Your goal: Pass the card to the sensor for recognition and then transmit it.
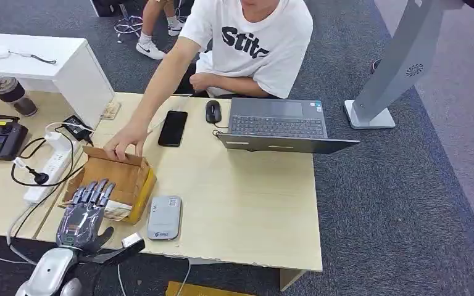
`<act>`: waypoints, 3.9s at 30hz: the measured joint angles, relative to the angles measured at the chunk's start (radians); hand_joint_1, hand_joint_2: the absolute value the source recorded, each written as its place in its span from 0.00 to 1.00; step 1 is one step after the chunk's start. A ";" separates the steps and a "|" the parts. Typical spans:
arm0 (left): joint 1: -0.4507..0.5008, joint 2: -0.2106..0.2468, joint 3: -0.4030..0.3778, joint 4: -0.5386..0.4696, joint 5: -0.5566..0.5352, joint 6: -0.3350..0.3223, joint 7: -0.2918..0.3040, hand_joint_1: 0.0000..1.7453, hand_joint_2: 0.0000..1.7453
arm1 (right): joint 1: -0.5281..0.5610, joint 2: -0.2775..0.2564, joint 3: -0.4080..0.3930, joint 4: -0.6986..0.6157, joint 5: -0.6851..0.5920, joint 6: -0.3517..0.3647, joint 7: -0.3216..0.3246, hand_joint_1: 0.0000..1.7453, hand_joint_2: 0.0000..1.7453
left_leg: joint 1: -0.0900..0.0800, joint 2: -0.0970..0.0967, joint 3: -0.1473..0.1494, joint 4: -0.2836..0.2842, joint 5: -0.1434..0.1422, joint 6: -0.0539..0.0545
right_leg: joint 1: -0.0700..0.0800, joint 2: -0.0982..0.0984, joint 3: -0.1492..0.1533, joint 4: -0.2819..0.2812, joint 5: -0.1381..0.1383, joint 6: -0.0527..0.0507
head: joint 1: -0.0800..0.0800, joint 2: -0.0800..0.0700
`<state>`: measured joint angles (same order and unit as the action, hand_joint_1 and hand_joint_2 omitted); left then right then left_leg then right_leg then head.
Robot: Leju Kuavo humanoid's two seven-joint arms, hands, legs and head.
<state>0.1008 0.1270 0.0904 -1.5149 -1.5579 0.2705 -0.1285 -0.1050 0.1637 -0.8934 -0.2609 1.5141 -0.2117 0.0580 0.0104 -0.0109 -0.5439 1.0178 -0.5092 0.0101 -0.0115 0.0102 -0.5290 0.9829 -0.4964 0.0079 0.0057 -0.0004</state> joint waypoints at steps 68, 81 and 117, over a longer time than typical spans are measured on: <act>-0.056 0.042 -0.054 -0.032 -0.012 0.002 0.118 1.00 1.00 | -0.013 0.002 0.002 0.000 0.050 0.016 -0.002 0.00 1.00 | 0.000 0.001 0.001 0.000 0.000 0.000 | 0.000 0.001 0.000 0.000 0.000 0.000 | 0.000 0.000; -0.113 0.169 -0.140 -0.032 -0.013 0.033 0.224 1.00 1.00 | -0.018 0.002 0.002 0.000 0.054 0.016 -0.002 0.00 1.00 | 0.000 0.001 0.001 0.000 0.000 0.000 | 0.000 0.001 0.000 0.001 0.000 0.000 | 0.000 0.000; -0.225 0.221 -0.183 -0.159 -0.013 0.012 0.327 0.00 1.00 | -0.023 0.002 -0.007 0.000 0.035 0.016 0.001 0.00 1.00 | 0.000 0.001 0.000 0.000 0.000 0.000 | 0.000 0.001 0.000 0.001 0.000 0.000 | 0.000 0.000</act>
<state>-0.1243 0.3476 -0.0923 -1.6738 -1.5709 0.2830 0.1987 -0.1281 0.1659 -0.9007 -0.2605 1.5492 -0.1961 0.0591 0.0106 -0.0098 -0.5437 1.0180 -0.5089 0.0101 -0.0112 0.0110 -0.5294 0.9835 -0.4960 0.0075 0.0053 -0.0004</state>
